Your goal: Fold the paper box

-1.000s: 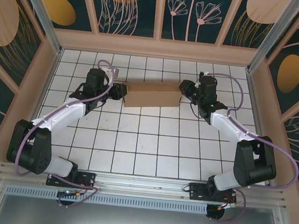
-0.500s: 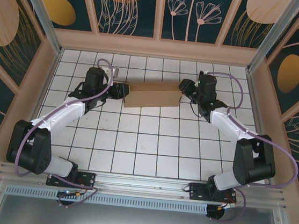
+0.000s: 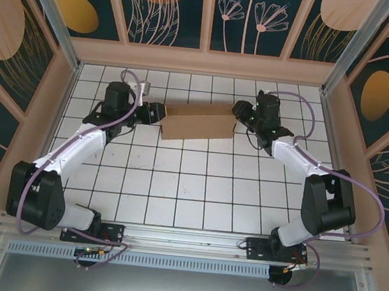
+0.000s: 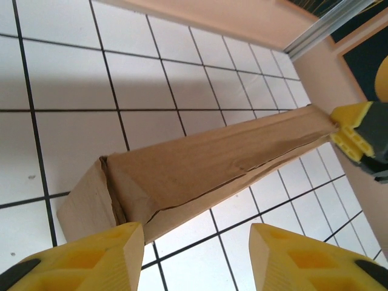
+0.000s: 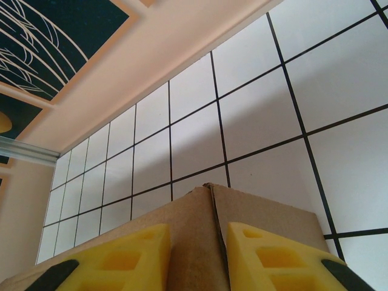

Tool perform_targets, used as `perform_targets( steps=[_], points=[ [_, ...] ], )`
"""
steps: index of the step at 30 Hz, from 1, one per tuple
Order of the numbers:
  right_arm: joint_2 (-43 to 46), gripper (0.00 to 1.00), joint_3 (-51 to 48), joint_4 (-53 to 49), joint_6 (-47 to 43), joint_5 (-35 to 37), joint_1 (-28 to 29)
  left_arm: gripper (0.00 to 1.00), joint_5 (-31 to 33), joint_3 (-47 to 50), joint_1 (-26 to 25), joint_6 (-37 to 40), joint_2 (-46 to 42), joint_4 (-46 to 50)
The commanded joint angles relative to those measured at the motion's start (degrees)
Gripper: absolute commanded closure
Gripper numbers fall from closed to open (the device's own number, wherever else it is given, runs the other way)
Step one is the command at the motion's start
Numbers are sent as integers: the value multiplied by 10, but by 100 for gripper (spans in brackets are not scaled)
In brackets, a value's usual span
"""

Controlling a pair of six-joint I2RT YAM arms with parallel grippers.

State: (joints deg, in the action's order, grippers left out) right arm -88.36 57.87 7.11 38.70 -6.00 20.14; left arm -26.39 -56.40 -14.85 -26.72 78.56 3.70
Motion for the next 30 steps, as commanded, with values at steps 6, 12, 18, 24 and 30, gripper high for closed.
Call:
perform_targets(
  steps=[6,12,18,24,30],
  points=[
    [-18,68,-1,-44,-10,16,4,50,12,-34,18,-68,-2,-15],
    [-19,68,0,-45,-9,19,4,53,4,-37,18,-109,54,-57],
    [-23,68,2,-43,-7,13,4,55,-17,-7,15,-147,75,-111],
    [-24,68,-6,-36,-5,12,4,61,-6,39,15,-141,77,-121],
    [-22,68,-17,-34,-5,13,4,68,24,77,14,-125,79,-117]
  ],
)
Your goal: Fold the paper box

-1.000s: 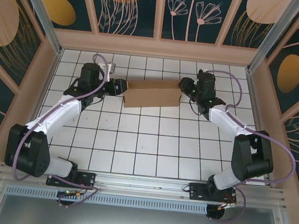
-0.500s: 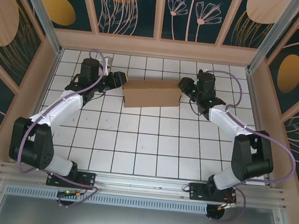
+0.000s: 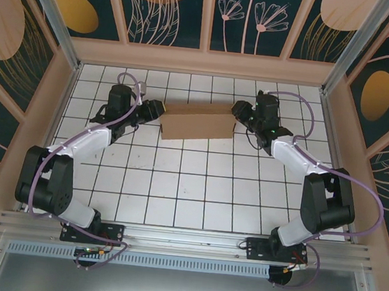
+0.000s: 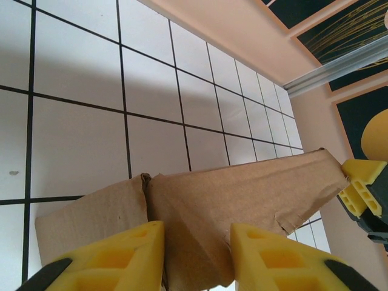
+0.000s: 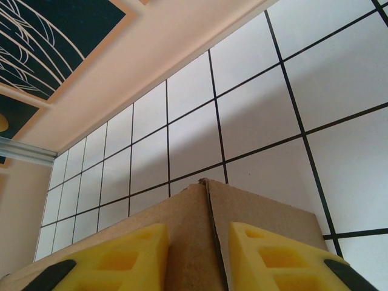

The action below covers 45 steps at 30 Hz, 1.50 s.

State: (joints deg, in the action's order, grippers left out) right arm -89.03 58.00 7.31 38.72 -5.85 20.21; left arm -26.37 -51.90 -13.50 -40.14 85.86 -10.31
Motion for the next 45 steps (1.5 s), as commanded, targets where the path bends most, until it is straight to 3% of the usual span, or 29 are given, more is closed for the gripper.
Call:
perform_targets(
  steps=[1,5,12,24,31,38,45],
  points=[
    [-14,68,-21,-35,-6,12,4,68,25,38,1,7,7,19],
    [-13,67,-33,-34,-19,13,4,69,30,56,1,10,17,12],
    [-5,59,-38,-48,-81,29,4,56,63,61,1,41,6,44],
    [-1,58,-32,-56,-115,22,4,48,54,8,1,64,-2,93],
    [-21,66,-79,-24,-91,1,4,61,38,67,2,35,36,28],
    [-9,77,-129,31,-82,-88,6,75,22,67,1,39,50,8],
    [25,84,-151,49,-78,-130,19,82,2,63,-18,42,47,-7]
  ],
)
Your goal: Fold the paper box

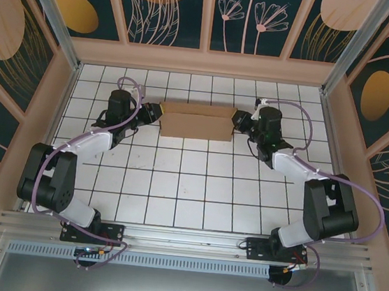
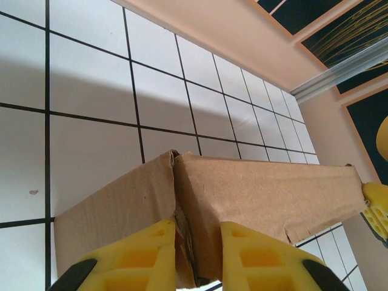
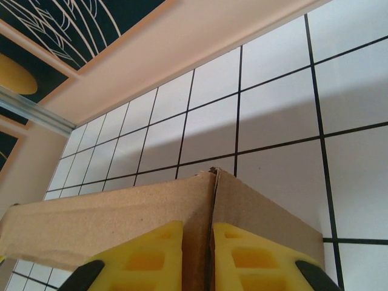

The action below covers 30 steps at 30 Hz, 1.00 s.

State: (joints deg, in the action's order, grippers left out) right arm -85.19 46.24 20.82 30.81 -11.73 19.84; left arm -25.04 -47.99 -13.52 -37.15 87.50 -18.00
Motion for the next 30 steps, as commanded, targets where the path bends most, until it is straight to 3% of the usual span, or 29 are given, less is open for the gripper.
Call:
perform_targets(
  steps=[1,6,15,23,30],
  points=[
    [-20,82,-35,-91,2,-61,25,82,-15,23,-22,12,39,68],
    [-64,81,-18,-124,-13,-53,26,77,-50,10,-23,-1,88,60],
    [-60,80,77,-124,3,-81,26,74,-78,-74,-22,-29,87,38],
    [-112,80,186,-126,13,-100,2,76,-75,-162,-8,-50,134,25],
    [-131,80,191,-67,0,-118,-10,76,-57,-174,-5,-36,139,-2]
  ],
)
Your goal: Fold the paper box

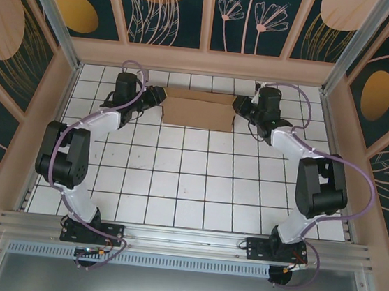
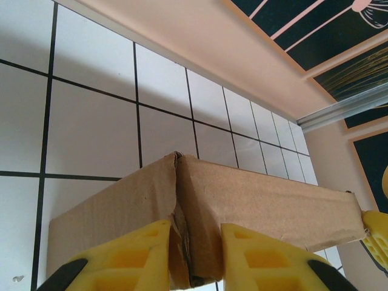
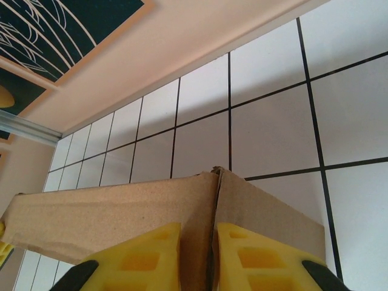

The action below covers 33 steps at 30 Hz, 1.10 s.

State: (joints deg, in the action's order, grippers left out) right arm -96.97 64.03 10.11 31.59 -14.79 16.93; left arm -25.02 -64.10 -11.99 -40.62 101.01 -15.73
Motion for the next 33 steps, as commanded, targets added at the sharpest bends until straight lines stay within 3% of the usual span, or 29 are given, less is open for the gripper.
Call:
perform_targets(
  steps=[1,6,12,21,26,33],
  points=[
    [-11,80,7,52,-13,-89,18,76,-56,-8,-20,-2,1,-38],
    [18,81,-68,131,-27,-77,22,77,-31,64,-21,-15,-25,-115],
    [73,80,-184,214,-69,-15,56,78,-3,140,-42,14,-74,-100],
    [130,80,-326,284,-59,36,94,76,51,260,-70,-3,-140,-116],
    [177,70,-389,304,-40,74,119,65,76,325,-79,-16,-183,-124],
    [205,48,-433,303,-13,98,120,48,90,368,-81,-24,-222,-97]
  ],
)
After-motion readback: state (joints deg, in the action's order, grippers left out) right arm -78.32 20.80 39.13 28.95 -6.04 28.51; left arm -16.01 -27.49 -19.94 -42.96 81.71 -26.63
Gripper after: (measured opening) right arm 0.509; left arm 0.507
